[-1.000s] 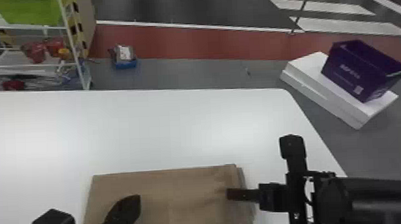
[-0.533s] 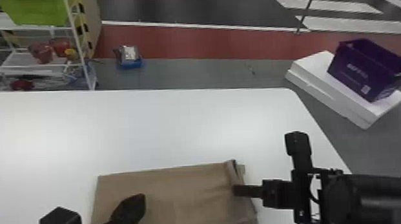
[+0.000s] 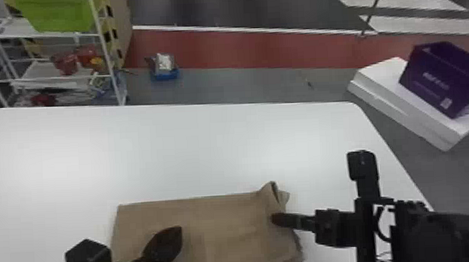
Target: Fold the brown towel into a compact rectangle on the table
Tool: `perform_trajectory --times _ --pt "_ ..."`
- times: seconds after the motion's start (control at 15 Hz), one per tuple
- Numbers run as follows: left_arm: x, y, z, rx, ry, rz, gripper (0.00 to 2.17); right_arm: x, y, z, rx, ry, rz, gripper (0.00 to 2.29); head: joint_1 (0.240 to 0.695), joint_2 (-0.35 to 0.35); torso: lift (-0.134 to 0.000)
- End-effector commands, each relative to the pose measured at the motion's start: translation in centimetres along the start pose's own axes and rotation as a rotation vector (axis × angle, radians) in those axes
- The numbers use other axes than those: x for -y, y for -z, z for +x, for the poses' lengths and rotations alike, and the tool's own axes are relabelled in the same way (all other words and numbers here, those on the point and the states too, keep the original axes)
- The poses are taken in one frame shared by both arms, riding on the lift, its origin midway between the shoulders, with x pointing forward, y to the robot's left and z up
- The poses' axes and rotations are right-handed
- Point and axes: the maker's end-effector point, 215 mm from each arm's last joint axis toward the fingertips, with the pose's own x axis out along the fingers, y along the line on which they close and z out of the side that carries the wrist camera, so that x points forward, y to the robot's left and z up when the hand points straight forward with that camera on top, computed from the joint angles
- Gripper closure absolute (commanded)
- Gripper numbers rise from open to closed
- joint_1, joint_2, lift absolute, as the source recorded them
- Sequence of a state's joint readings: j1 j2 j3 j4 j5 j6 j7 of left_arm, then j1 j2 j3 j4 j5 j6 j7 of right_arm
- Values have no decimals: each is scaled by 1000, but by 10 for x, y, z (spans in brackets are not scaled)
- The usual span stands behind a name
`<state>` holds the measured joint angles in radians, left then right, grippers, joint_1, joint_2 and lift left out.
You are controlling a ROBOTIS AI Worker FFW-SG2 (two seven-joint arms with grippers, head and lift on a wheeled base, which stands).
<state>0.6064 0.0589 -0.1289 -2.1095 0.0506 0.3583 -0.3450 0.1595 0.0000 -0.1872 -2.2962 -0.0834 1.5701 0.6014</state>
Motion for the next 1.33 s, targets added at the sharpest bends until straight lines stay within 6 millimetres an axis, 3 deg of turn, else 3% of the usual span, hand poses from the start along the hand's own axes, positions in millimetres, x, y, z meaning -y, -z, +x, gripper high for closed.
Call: perform_trajectory --times 0.0,0.33,1.0,1.13,1.27 --pt "0 1 0 -2 0 0 1750 -14 -8 -6 24 -29 -19 1200 695 -123 -123" --pt "2 4 2 -8 5 3 1750 -48 -26 -24 88 -128 -46 1200 695 -100 -123" --pt "27 13 8 -51 49 17 1750 -94 -31 -7 70 -160 -131 1200 695 -65 -123" --pt "26 9 5 -42 45 21 1750 -90 -41 -13 96 -146 -132 1200 695 -58 -123" --pt "13 1 1 -29 21 27 1750 -80 -53 -24 133 -138 -117 1200 695 -62 -123"
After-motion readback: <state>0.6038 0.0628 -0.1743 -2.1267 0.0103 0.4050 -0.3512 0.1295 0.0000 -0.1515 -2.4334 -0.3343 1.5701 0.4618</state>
